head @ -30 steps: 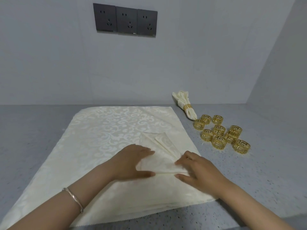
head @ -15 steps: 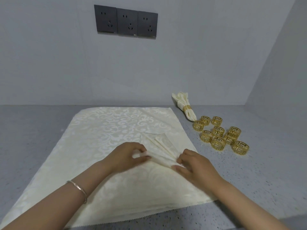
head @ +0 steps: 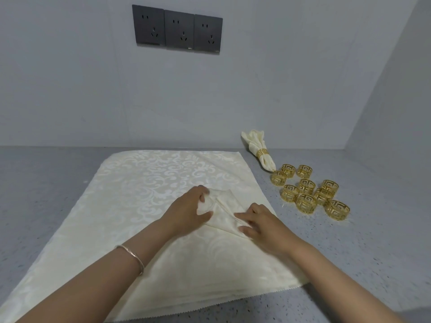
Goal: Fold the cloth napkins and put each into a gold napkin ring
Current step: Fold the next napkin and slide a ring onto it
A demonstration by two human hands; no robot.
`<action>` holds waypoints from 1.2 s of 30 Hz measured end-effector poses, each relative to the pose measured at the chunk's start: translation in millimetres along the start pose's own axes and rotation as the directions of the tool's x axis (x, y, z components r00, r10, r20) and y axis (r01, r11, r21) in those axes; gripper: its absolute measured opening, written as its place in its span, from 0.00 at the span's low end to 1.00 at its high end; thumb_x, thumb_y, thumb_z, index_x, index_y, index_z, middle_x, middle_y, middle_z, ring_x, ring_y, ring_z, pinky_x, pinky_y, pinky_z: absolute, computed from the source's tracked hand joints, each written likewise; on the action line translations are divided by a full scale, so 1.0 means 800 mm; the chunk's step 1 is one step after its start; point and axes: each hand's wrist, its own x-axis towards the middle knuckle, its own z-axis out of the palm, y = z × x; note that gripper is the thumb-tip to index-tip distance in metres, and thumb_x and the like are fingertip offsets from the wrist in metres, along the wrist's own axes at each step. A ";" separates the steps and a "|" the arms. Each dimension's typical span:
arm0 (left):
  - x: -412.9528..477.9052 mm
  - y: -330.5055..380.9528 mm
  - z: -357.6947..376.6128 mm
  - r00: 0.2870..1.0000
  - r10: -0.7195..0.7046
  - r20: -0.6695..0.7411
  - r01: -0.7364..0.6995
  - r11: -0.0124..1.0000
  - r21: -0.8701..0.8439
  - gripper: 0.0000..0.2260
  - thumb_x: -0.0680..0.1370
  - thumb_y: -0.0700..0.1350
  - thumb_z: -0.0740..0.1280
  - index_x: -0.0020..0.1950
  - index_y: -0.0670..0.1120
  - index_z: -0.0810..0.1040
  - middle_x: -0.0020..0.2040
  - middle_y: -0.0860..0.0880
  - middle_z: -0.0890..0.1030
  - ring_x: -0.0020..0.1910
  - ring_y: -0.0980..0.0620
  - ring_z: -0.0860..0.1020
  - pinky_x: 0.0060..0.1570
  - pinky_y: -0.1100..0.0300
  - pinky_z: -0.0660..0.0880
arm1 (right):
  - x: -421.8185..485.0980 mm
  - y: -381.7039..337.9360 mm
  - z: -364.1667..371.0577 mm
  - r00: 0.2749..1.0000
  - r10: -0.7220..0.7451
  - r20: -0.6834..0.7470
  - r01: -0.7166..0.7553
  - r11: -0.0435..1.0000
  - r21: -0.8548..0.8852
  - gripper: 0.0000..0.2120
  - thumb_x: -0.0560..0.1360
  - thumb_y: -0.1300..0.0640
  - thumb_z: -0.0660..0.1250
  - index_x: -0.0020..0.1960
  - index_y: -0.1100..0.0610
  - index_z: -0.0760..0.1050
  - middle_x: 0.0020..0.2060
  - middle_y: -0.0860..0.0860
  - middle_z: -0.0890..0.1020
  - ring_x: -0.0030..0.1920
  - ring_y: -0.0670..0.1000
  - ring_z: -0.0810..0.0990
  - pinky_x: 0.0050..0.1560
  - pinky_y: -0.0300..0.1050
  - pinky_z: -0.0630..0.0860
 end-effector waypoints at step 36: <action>-0.015 0.022 -0.050 0.938 0.268 -0.221 -0.273 0.962 0.009 0.28 0.79 0.62 0.50 0.78 0.57 0.51 0.78 0.61 0.47 0.76 0.63 0.44 0.74 0.65 0.39 | 0.026 -0.024 -0.032 0.966 0.185 -0.182 -0.044 0.808 0.588 0.15 0.77 0.65 0.63 0.47 0.49 0.83 0.37 0.41 0.83 0.36 0.39 0.78 0.39 0.36 0.71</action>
